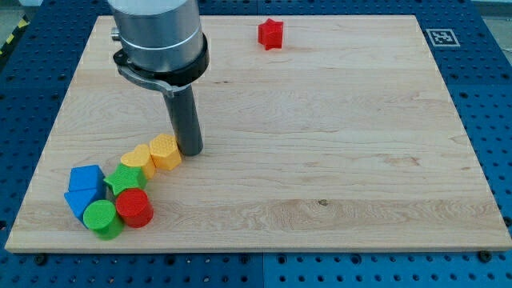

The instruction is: Place your arm to the top left of the red star

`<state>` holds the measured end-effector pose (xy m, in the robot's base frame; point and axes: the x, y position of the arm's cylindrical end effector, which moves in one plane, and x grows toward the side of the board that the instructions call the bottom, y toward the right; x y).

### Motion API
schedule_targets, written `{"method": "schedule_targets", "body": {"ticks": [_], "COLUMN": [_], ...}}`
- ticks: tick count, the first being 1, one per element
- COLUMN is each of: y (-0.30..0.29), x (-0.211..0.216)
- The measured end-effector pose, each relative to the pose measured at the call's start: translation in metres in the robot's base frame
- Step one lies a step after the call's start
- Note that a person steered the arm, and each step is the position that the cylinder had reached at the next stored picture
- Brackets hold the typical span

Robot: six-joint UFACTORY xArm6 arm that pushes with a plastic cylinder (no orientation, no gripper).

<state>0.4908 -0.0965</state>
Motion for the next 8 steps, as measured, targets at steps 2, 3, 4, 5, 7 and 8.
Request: {"method": "schedule_targets", "body": {"ticks": [2,3,4,5,7,8], "y": [-0.032,-0.051,-0.042,-0.043,-0.044,0.002], "x": [0.012,0.018,0.005,-0.065,-0.226,-0.280]}}
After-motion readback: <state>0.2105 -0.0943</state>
